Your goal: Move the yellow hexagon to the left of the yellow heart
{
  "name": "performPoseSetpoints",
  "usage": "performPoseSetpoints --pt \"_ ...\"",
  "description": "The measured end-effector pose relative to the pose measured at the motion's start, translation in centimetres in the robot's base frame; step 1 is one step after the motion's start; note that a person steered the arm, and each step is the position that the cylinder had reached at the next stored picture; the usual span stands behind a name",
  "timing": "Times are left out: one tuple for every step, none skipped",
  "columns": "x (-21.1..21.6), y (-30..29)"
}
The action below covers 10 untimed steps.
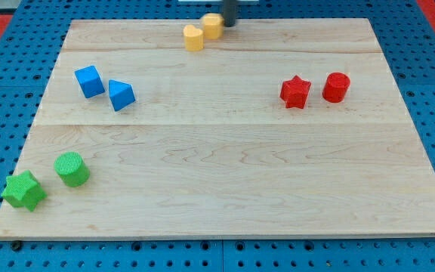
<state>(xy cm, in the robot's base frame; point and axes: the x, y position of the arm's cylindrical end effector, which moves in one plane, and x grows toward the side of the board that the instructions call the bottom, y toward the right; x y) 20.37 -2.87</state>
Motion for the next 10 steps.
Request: performPoseSetpoints --pt "3.2 -9.4" --pt "1.2 -7.2" --pt "-1.1 -9.2" --pt "1.1 -16.3" --pt "2.4 -17.4" --pt "5.1 -17.4" --pt "3.1 -17.5" --pt "1.7 -15.1" --pt "4.2 -15.1" --pt "4.8 -14.9"
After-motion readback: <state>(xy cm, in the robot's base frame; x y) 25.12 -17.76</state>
